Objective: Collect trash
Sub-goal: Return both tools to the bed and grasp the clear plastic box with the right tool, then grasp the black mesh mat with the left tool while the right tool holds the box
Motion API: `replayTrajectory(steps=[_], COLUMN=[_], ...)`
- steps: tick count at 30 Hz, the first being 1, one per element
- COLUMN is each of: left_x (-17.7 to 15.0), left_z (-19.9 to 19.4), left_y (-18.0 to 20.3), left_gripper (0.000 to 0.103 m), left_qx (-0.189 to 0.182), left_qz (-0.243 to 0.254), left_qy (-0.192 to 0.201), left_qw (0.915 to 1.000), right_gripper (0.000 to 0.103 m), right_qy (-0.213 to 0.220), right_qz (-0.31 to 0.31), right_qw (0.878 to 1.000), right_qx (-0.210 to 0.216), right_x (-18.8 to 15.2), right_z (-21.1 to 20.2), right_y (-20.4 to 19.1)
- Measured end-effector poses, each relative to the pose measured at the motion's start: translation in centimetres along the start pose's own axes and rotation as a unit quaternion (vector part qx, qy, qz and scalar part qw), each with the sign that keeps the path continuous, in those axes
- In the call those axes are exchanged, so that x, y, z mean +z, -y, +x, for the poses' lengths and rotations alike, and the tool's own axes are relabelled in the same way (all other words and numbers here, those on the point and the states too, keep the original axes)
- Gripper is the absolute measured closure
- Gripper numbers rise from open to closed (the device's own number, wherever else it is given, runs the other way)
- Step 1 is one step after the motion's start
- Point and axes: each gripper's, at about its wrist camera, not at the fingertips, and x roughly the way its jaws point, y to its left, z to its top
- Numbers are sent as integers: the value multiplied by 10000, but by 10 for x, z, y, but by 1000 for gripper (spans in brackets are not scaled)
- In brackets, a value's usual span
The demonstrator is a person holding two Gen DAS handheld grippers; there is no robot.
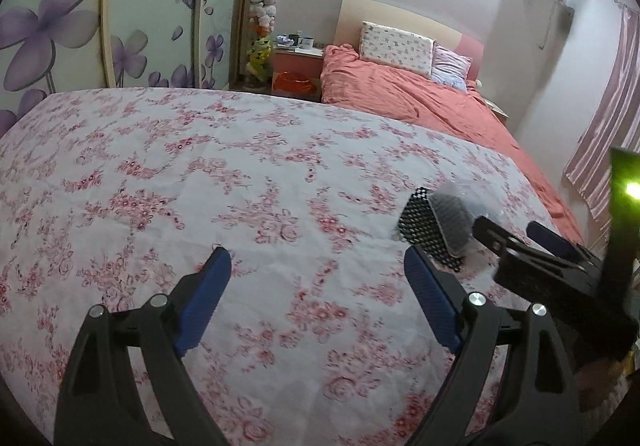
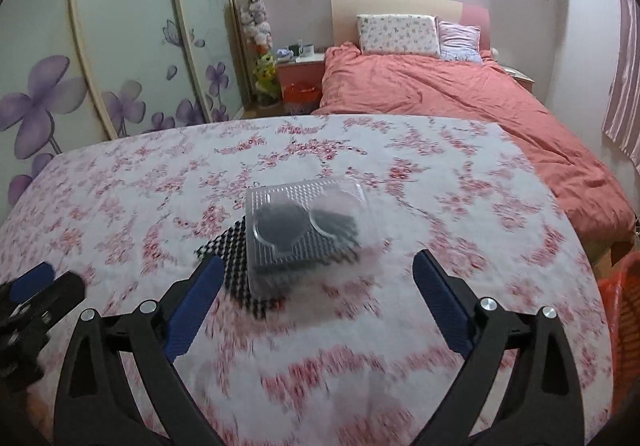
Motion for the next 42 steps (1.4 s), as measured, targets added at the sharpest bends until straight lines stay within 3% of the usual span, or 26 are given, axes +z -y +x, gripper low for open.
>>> replayTrajectory(steps=[7,9,17,32,42], left_x=[-1,-2,-2,21,17], left_z=[10,13,19,74,121], left_y=[-9,-10,3,108,148], left_gripper=[17,17,17,12,14], left_qx=[-33,-39,-52,-548,-10], left_qz=[-58,-58,81,648,1089], left_qy=[-60,-77,-149,-460,-943], left_qw=[10000,9999,9998,9953,9896], right_gripper=[9,20,23,23,23], right_qy=[-247,-314,-23,513,477], right_qz=[-36,7,-68,853,1122], right_qw=[9997,9995,9998,9940,9920], right_qx=[-16,24,-182,-451,-329], right_x=[9,9,1,-18,-36], right_z=[20,23,2,-63,-70], right_y=[-3,-1,9,100,133])
